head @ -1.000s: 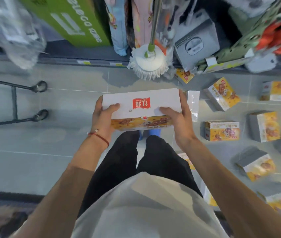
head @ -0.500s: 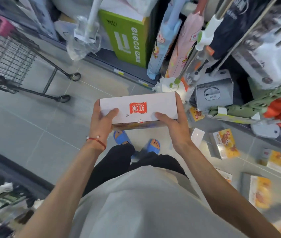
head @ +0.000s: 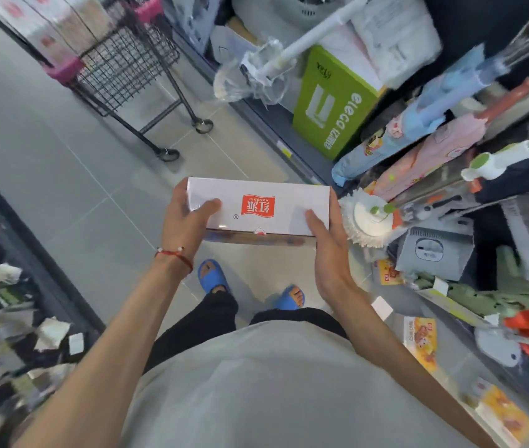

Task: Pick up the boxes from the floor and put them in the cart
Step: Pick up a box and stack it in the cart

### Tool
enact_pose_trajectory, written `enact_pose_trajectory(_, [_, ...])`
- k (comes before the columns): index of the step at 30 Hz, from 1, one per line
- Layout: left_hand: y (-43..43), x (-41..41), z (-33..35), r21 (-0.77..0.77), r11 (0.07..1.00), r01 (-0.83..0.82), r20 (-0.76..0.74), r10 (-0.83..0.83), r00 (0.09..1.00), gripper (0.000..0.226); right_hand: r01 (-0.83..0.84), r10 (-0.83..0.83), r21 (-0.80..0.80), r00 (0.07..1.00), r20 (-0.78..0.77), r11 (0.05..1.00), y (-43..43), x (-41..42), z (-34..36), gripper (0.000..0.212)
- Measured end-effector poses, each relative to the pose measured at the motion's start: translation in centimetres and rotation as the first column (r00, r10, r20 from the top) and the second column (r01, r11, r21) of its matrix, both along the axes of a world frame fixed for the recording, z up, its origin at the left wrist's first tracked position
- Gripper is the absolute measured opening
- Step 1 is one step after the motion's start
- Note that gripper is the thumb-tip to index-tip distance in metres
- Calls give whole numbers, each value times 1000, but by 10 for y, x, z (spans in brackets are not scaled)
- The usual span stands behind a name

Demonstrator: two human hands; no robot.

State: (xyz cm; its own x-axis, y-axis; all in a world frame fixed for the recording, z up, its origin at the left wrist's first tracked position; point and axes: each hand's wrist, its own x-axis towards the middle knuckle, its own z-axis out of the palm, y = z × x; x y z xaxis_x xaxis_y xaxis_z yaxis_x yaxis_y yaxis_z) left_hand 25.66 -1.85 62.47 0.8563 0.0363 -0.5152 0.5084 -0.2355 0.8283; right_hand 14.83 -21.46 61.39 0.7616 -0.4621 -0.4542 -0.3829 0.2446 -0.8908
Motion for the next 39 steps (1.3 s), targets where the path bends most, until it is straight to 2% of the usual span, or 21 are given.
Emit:
enact_pose_trajectory(7, [88, 64, 9, 59, 997, -49, 42, 47, 998, 40, -86, 86, -53, 996, -7, 995, 80, 85, -2, 47])
enact_pose_trajectory(12, [138, 114, 19, 92, 993, -80, 64, 74, 995, 44, -99, 99, -33, 995, 12, 995, 128, 151, -1, 41])
enact_pose_trajectory(20, [169, 209, 22, 97, 981, -171, 46, 167, 985, 48, -123, 123, 21, 992, 21, 992, 158, 268, 3, 32])
enact_pose_trajectory(28, [174, 331, 27, 112, 964, -239, 92, 230, 969, 36, -211, 211, 3, 977, 32, 977, 159, 406, -1, 37])
enact_pose_trajectory(37, [197, 439, 38, 140, 946, -292, 132, 275, 952, 48, -291, 289, 8, 955, 68, 957, 179, 524, 7, 61])
enact_pose_trajectory(39, [206, 463, 36, 132, 949, -285, 160, 263, 951, 44, -285, 285, -9, 955, 83, 958, 189, 549, 8, 53])
